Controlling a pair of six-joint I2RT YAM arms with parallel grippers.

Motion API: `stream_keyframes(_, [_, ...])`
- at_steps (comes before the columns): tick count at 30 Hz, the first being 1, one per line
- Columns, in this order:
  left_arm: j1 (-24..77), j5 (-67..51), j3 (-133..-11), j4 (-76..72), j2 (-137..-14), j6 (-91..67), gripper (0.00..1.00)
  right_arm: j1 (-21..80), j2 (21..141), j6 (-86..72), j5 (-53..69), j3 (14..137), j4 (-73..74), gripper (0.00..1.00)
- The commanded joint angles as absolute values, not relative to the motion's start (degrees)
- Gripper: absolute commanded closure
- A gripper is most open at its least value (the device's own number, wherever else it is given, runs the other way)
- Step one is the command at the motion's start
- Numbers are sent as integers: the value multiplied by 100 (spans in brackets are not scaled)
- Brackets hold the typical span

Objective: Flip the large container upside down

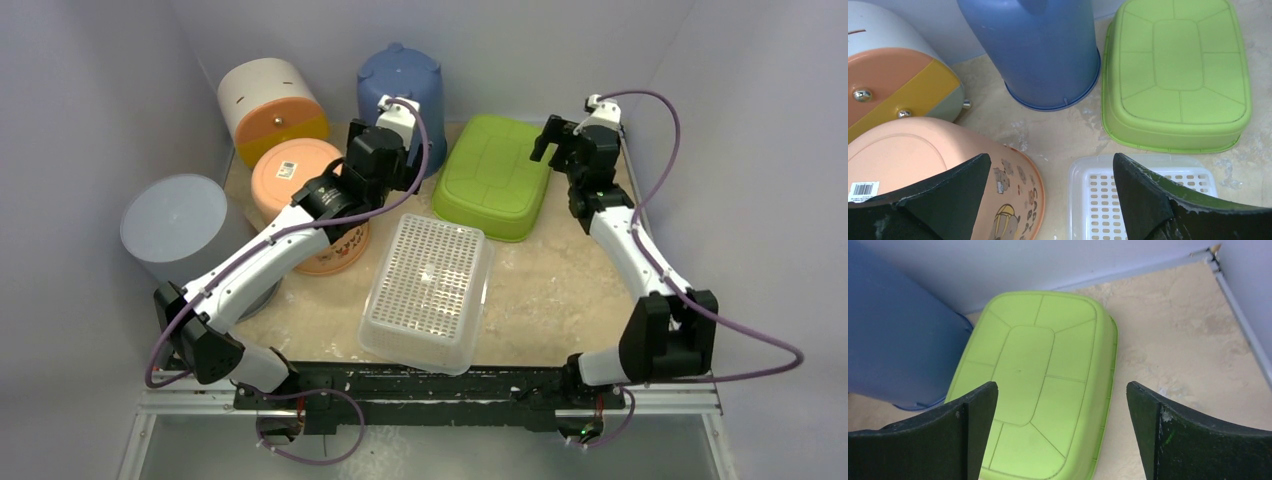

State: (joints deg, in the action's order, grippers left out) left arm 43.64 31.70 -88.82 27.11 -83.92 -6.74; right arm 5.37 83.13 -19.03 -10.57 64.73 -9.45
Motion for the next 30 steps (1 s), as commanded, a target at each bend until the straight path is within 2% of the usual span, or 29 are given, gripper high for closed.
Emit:
stream_keyframes(1, [4387,3184,-8747,2282,-8184,-793,11,731,7766,-1082,-720,6389,-854,0])
stream_keyframes(6, [4392,3192,-8606,2171,-8213,-807,11,1164,7870,-800,-1070,6738,-159,0])
stream_keyframes(19, [4394,3113,-8345,2066,-8258,-945,11,1348,7721,-773,-686,6596,-421,0])
stream_keyframes(30, [4394,3069,-8025,1884,-8172,-947,11,1400,7863,-706,-1019,6632,-322,0])
